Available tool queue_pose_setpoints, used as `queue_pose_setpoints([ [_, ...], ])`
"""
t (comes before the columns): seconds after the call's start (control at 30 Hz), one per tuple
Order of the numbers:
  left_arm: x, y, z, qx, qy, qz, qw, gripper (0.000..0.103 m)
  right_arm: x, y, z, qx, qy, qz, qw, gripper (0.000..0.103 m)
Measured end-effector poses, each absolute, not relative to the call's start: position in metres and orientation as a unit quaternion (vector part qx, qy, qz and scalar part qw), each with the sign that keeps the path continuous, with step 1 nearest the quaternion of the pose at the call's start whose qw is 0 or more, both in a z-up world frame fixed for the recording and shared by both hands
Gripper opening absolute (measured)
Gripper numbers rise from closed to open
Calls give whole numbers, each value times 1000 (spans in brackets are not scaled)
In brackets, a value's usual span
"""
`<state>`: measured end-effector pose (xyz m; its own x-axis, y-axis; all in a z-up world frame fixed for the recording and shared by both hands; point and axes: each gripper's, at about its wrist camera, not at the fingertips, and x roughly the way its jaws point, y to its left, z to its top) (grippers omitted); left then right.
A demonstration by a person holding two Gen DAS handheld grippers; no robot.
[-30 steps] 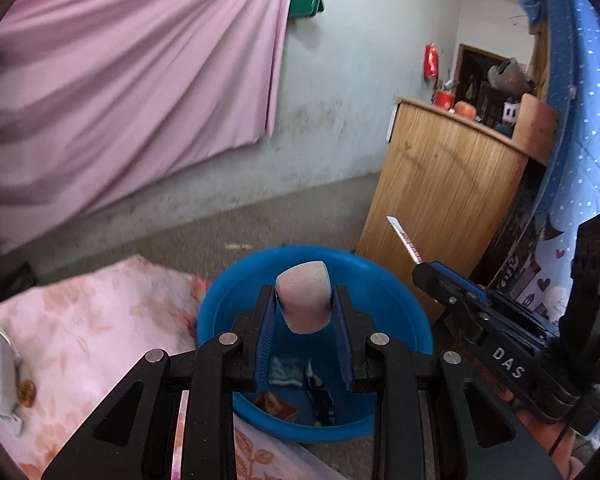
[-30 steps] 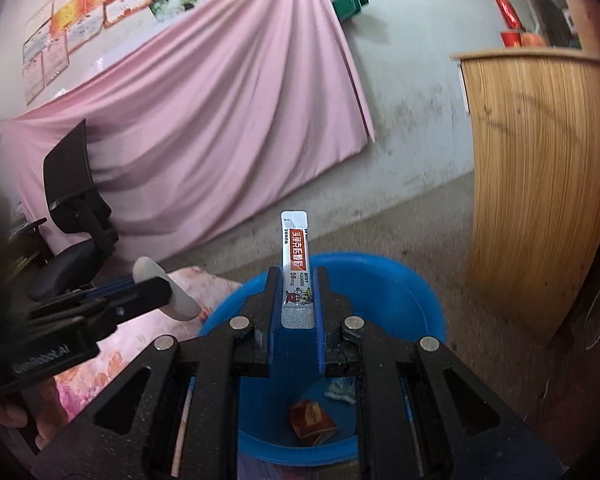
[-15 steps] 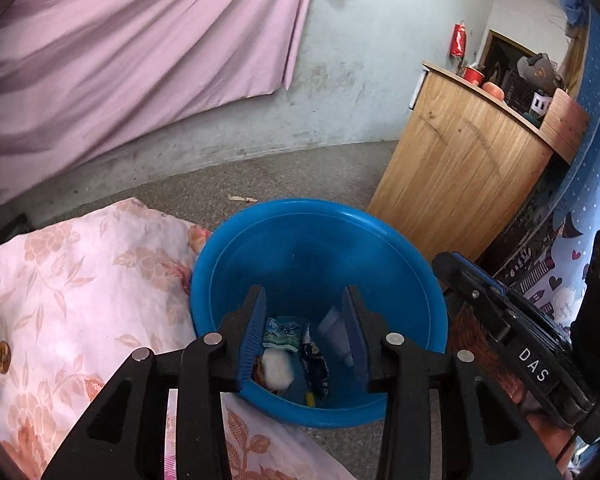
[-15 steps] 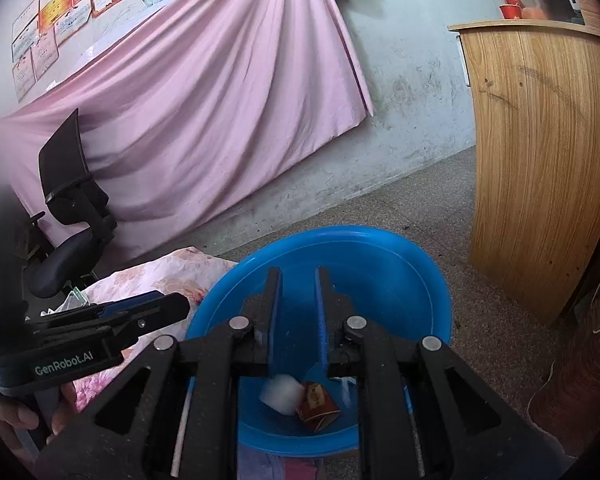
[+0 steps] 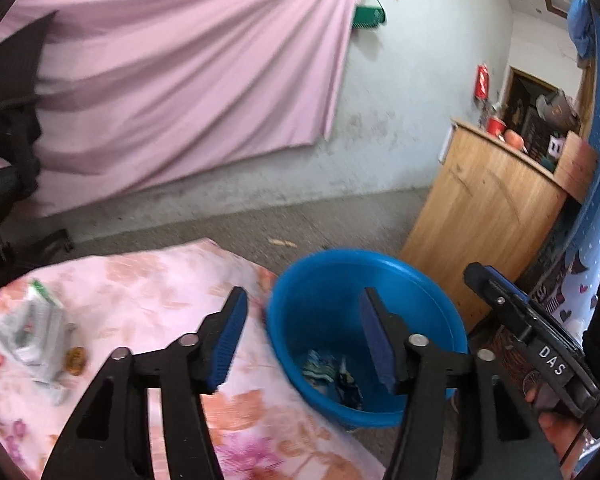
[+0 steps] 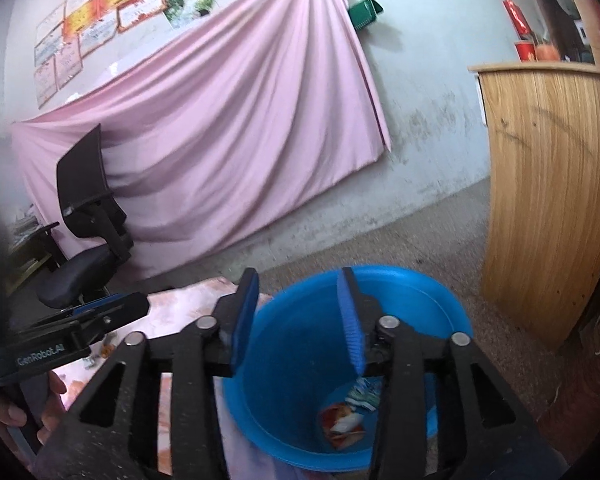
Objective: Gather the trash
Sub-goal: 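Open both grippers over the basin to drop the case and tube, then move both tools back over the grey mask and dried fruit slice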
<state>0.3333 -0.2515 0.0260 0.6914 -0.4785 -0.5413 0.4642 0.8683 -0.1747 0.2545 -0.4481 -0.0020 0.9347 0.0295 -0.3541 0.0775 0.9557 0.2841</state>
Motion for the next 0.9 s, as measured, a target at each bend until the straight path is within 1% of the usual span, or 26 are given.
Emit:
queue_pose_setpoints([
  [0.03, 330, -243, 30, -18, 289, -248, 925, 60, 254, -443, 2, 147, 172, -12, 974, 75],
  [0.07, 327, -234, 34, -24, 280, -239, 930, 64, 254, -440, 5, 148, 166, -9, 975, 78],
  [0.1, 325, -224, 39, -32, 270, -230, 934, 72, 253, -435, 8, 148, 158, -3, 976, 82],
  [0.13, 322, -215, 43, -39, 261, -222, 939, 78, 253, -430, 11, 147, 151, 3, 978, 87],
  [0.17, 320, -206, 47, -44, 250, -211, 944, 86, 253, -422, 15, 143, 143, 8, 979, 90],
  [0.23, 311, -187, 55, -54, 219, -191, 955, 91, 252, -412, 21, 136, 129, 17, 982, 100],
  [0.27, 308, -179, 56, -53, 210, -184, 959, 95, 251, -405, 25, 134, 118, 25, 984, 103],
  [0.3, 304, -171, 59, -52, 200, -173, 963, 97, 251, -401, 27, 133, 112, 29, 984, 103],
  [0.67, 268, -82, 72, -50, 115, -79, 989, 101, 242, -327, 58, 80, 17, 59, 995, 103],
  [0.9, 252, -37, 68, -48, 84, -36, 995, 101, 238, -279, 65, 35, -14, 91, 995, 103],
])
